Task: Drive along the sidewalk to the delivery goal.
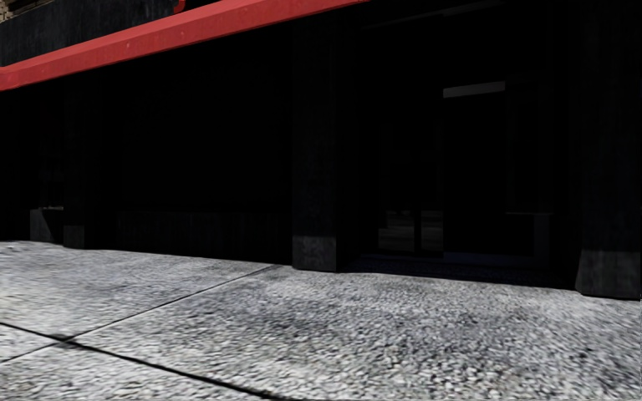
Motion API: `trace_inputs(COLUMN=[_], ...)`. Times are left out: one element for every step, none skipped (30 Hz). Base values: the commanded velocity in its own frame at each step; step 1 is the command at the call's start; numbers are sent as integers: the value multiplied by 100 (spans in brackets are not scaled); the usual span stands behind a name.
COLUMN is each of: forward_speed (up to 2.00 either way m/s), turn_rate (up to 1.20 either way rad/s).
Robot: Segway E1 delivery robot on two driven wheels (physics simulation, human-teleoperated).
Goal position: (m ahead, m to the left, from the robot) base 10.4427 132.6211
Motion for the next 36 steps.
trace_inputs(forward_speed=[200, 200, 200, 200, 200, 200, 200, 200, 200, 200, 200, 200, 200, 200, 200, 200, 200, 200, 200, 200, 200, 200, 200, 200, 200, 200, 200, 200, 200, 200, 200, 200, 200, 200, 200, 200], turn_rate=[76, 76, 76, 76, 76, 76, 76, 78, 78, 78, 78, 78, 78, 79, 79, 79, 79, 79, 79, 80, 80, 80, 80, 81, 81, 81, 81, 81, 81, 81, 81, 81, 81, 81, 81, 81])
